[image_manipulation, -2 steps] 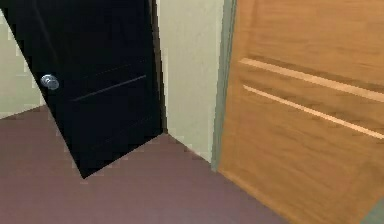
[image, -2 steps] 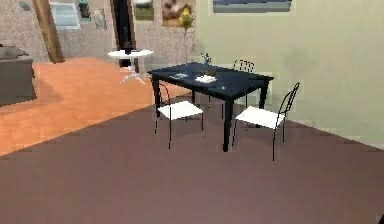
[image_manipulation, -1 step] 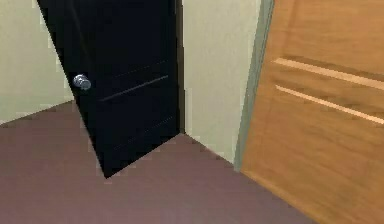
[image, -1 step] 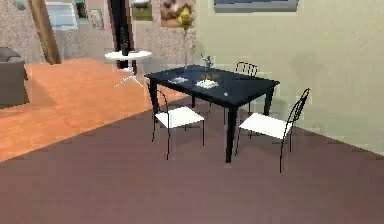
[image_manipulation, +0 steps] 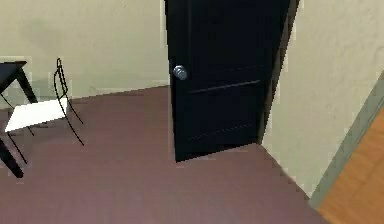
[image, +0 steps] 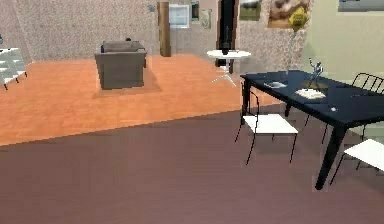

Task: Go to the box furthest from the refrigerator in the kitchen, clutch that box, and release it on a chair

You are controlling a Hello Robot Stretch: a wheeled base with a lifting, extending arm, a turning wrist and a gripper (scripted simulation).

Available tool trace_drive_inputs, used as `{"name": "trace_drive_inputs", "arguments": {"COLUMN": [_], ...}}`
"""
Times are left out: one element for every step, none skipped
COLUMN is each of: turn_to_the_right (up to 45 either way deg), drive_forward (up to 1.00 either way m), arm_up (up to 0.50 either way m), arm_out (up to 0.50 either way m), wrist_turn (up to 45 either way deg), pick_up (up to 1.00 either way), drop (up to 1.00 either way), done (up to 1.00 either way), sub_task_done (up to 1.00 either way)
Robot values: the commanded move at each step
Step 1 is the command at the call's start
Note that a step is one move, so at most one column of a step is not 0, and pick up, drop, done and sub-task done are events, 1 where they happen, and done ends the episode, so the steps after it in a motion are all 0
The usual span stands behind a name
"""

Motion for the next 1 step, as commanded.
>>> {"name": "trace_drive_inputs", "arguments": {"turn_to_the_right": [0.0], "drive_forward": [1.00], "arm_up": [0.00], "arm_out": [0.00], "wrist_turn": [0.0], "pick_up": [0.00], "drop": [0.00], "done": [0.00], "sub_task_done": [0.00]}}
